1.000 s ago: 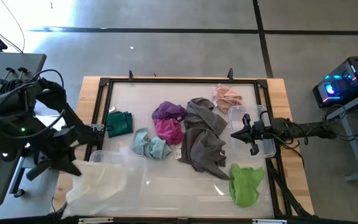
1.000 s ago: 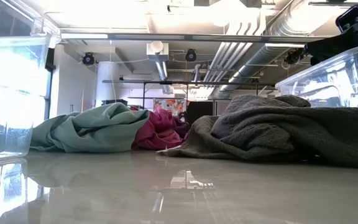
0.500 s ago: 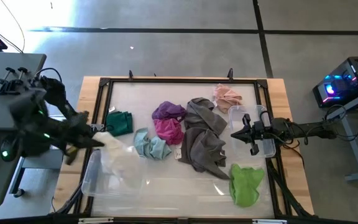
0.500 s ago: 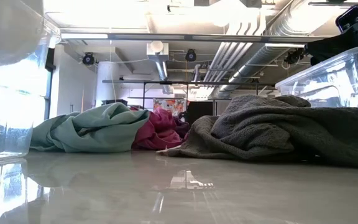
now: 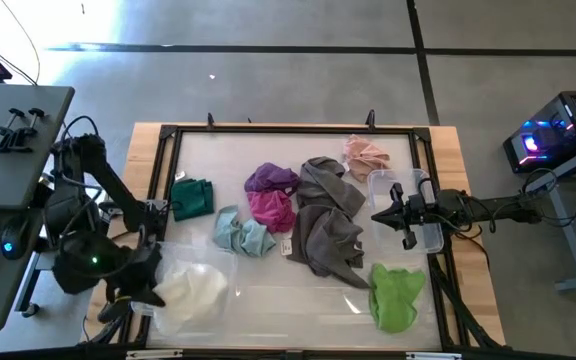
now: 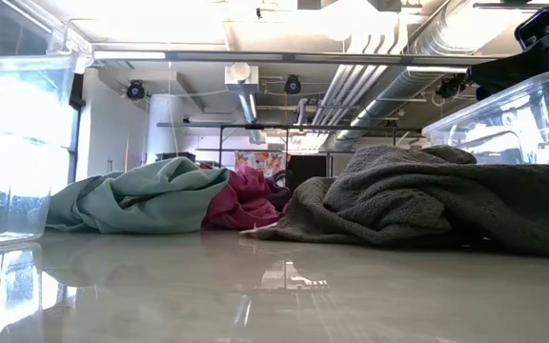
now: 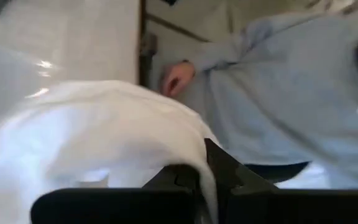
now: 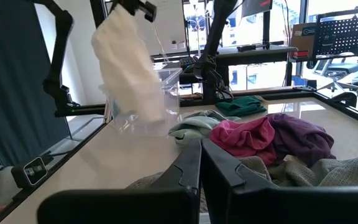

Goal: Sort microfiber towel by color & place in baskets
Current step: Put the white microfiber towel into the bottom transparent bin

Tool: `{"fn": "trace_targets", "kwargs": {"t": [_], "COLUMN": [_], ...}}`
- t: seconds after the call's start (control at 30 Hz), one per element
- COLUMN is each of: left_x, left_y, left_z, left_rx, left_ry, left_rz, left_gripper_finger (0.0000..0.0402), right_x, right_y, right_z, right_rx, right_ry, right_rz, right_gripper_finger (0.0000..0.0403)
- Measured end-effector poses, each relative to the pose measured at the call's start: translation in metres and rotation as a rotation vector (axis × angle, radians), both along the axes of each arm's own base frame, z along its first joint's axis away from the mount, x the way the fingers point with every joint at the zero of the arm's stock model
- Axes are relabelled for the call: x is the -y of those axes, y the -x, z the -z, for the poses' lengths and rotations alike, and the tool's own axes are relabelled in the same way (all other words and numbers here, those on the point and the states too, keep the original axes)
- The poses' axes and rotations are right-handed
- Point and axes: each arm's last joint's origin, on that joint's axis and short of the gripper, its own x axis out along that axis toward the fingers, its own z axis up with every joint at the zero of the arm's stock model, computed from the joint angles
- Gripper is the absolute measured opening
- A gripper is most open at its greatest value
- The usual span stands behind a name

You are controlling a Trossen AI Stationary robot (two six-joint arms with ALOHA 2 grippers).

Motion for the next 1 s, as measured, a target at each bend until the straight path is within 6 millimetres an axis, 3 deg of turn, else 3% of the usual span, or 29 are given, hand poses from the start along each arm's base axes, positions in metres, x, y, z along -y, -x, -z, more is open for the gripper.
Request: {"fn": "trace_targets", "kwargs": {"t": [0.2, 0.43, 0.77, 1.0], "left_x": [-0.027, -0.036, 0.002, 0.009], "left_y": [-0.002, -0.009, -0.025, -0.029], "left_z": [0.020, 0.051, 0.093, 0.125], "left_rx": [-0.068, -0.211, -0.405, -0.508], "left_ry": [-0.277, -0.348, -0.109, -0.182], "left_rz": [-0.214, -0.306, -0.251, -0.310], "left_gripper_finger": [0.0000, 0.0000, 0.0000, 0.0000], "right_x": [0.000, 0.000, 0.000, 0.000], "right_y": [0.000, 0.000, 0.000, 0.000], "right_z": [0.000, 0.000, 0.000, 0.000], "right_rx": [0.000, 0.000, 0.000, 0.000], "right_ry": [0.000, 0.000, 0.000, 0.000], "right_rz": [0.000, 0.000, 0.000, 0.000], "right_gripper_finger": [0.0000, 0.0000, 0.0000, 0.0000]}}
